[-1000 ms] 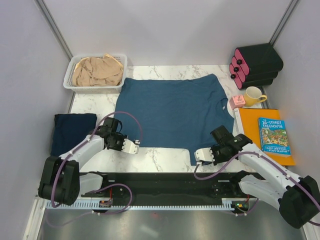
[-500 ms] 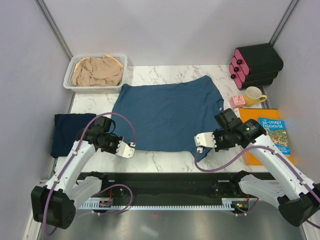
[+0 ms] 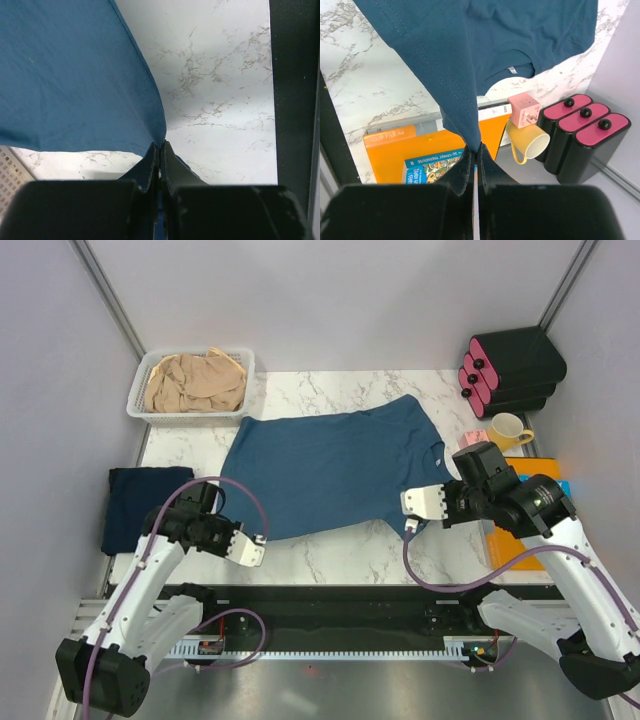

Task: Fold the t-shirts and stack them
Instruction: Fold the flattened tshirt in 1/3 of the way

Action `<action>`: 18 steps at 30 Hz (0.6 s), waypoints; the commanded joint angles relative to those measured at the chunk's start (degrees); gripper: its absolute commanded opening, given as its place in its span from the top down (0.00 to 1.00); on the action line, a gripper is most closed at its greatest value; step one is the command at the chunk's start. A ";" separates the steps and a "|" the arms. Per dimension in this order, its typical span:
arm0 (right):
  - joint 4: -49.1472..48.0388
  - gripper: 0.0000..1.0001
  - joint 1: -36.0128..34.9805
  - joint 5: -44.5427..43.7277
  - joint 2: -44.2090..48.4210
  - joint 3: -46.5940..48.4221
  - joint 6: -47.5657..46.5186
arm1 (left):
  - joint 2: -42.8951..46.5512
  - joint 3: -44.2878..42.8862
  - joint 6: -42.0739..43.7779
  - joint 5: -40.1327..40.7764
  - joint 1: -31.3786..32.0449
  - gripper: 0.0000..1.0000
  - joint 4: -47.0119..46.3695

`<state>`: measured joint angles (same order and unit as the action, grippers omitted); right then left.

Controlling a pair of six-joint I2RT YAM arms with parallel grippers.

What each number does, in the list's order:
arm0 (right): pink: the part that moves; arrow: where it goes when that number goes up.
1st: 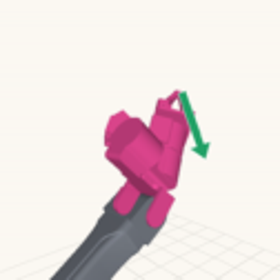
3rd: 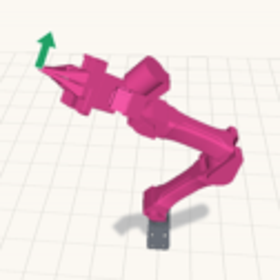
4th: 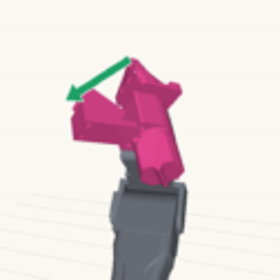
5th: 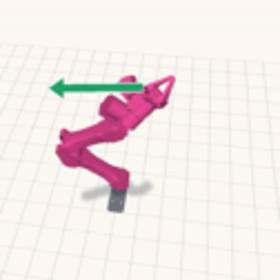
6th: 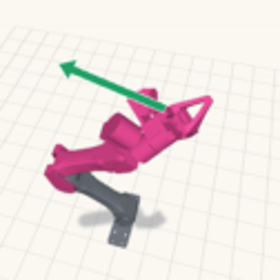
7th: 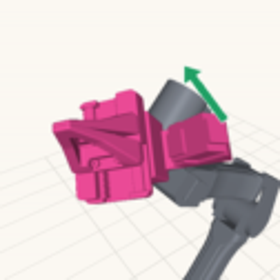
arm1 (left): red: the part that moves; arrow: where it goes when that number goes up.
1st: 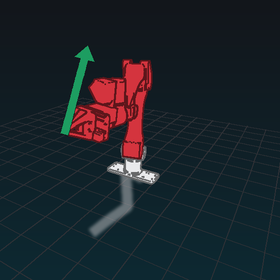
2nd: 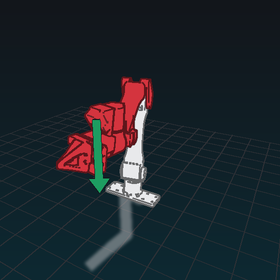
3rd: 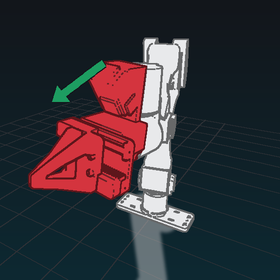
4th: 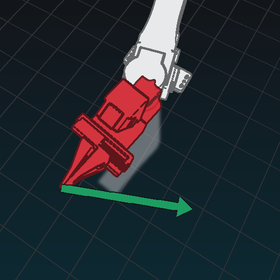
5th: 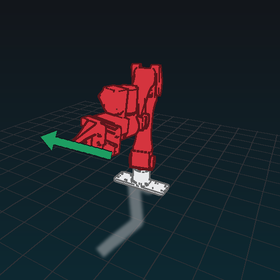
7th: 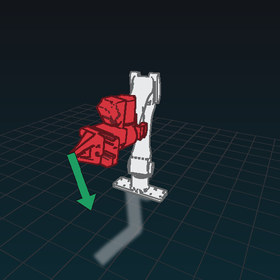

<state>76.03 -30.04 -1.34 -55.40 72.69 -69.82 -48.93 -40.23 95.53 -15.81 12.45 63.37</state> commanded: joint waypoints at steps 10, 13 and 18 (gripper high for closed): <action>-14.05 1.00 0.07 -3.84 -4.09 -7.64 -2.33 | -7.57 -5.91 3.88 -2.03 -0.41 0.98 -5.62; -18.62 1.00 0.86 -3.84 -6.73 -8.26 -3.47 | -11.87 -8.37 3.53 -1.50 -0.49 0.98 -8.08; -21.62 1.00 4.72 -2.88 -10.68 -6.95 -6.81 | -15.93 -11.54 4.31 -1.68 -1.37 0.98 -9.41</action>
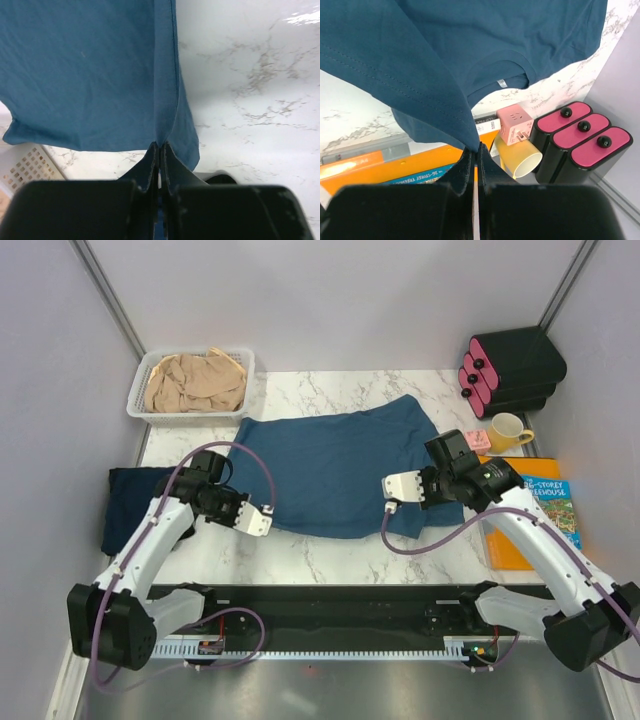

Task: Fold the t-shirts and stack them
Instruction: Fold the flattened tshirt in 1/3 of the way

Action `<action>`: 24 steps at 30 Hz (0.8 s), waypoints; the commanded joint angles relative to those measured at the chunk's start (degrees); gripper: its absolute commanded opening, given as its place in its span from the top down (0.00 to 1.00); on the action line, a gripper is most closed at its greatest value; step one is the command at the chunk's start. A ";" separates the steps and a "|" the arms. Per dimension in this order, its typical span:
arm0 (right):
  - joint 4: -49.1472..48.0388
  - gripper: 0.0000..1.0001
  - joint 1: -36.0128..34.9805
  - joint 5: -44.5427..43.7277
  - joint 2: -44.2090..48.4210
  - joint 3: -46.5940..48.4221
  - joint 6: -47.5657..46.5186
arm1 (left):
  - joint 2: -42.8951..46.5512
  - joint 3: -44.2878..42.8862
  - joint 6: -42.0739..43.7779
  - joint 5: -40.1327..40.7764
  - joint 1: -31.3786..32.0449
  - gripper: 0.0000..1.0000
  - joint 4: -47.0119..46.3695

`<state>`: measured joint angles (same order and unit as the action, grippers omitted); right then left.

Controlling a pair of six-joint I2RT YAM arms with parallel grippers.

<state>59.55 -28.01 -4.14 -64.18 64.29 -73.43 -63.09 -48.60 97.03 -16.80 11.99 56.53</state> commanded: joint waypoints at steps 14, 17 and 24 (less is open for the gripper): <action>-17.09 1.00 9.90 2.56 -13.77 9.79 -7.52 | -12.05 -7.47 4.83 -1.13 -6.01 0.98 -9.86; -18.59 1.00 9.90 3.17 -17.19 11.72 -7.78 | -14.51 -8.53 4.48 -0.69 -6.28 0.98 -10.83; -20.79 1.00 9.82 3.97 -23.52 13.84 -8.49 | -17.50 -8.62 4.74 -0.34 -6.45 0.98 -13.82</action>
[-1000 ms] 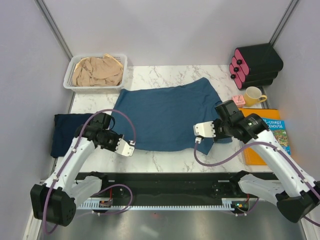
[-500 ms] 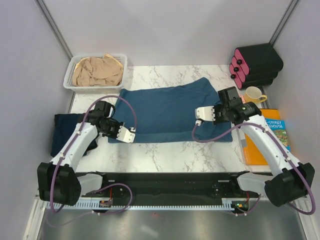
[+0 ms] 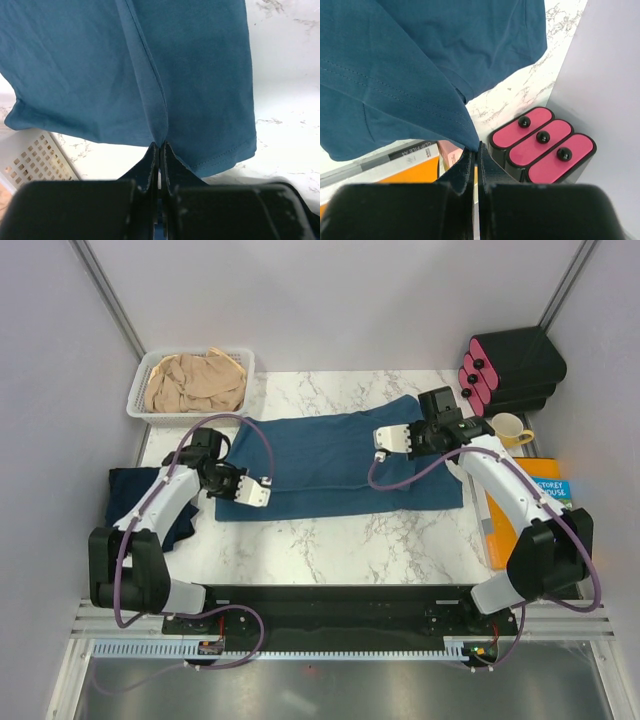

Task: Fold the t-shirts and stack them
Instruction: Fold the flattened tshirt in 1/3 of the way

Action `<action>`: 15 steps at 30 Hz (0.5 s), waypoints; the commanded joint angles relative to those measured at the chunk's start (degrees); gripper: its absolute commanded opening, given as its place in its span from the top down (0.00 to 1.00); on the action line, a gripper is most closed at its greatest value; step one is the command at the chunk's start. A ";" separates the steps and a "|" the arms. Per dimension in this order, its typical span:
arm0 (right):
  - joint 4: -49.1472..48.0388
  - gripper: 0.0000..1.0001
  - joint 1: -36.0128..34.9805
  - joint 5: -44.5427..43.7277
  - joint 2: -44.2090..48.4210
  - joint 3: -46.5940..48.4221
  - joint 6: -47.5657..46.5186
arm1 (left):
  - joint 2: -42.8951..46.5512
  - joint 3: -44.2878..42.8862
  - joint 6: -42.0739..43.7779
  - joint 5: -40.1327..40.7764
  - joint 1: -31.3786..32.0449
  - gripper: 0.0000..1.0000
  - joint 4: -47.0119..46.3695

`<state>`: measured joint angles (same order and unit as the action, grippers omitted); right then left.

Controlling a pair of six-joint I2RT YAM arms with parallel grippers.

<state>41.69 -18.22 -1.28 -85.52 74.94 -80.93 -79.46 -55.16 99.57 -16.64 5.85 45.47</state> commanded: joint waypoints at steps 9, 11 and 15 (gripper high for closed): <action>-6.36 1.00 -0.06 1.10 -6.06 3.99 -0.29 | -3.07 -0.48 1.94 0.21 -0.31 0.98 -4.52; -6.97 1.00 -0.06 1.19 -6.59 3.99 -0.20 | -3.33 -0.30 1.77 0.21 -0.31 0.98 -4.95; -9.25 1.00 -0.24 0.32 -7.65 3.55 0.15 | -4.47 -0.30 1.42 0.91 -0.22 0.98 -5.74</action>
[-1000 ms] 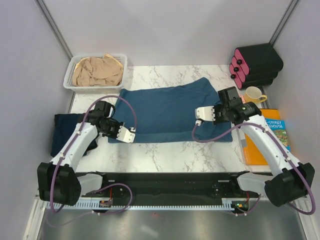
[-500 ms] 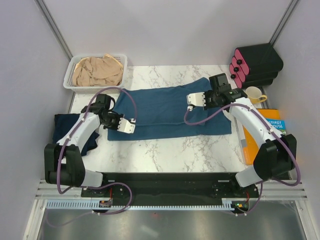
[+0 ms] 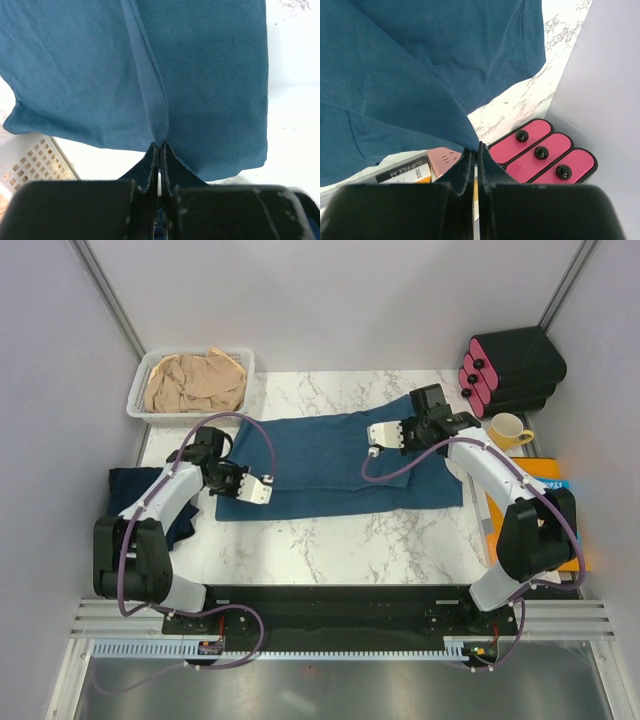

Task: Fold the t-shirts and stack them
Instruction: Fold the flattened tshirt in 1/3 of the way

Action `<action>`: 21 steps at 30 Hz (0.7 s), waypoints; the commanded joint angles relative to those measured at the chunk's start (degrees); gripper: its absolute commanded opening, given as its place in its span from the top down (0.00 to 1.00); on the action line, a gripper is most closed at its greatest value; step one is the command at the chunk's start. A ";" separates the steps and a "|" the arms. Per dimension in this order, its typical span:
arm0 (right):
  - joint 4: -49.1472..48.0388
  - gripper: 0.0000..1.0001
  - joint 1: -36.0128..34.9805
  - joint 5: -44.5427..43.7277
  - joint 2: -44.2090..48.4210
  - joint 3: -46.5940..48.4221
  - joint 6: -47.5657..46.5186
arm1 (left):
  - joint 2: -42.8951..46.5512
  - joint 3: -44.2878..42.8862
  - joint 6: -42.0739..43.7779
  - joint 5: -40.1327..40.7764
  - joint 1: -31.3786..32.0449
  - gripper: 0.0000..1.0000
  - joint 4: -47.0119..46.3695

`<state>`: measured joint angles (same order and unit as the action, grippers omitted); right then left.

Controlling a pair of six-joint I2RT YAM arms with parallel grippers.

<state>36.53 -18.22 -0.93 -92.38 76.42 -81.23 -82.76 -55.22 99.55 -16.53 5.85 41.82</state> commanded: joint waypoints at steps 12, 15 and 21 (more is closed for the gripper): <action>-23.79 0.41 -1.38 -11.55 -2.46 -3.65 6.96 | -2.40 5.03 0.74 6.77 -0.49 0.30 -6.57; -24.75 0.33 -1.91 -12.69 -1.76 -4.61 9.15 | -2.84 5.91 0.03 7.57 -0.49 0.03 -8.34; -26.00 0.34 -2.00 -15.24 2.46 -8.75 11.43 | -1.45 7.66 -2.43 9.15 -0.57 0.05 -12.20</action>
<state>12.67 -20.05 -13.02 -94.15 69.45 -73.60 -85.58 -49.15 98.96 -8.97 5.58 34.46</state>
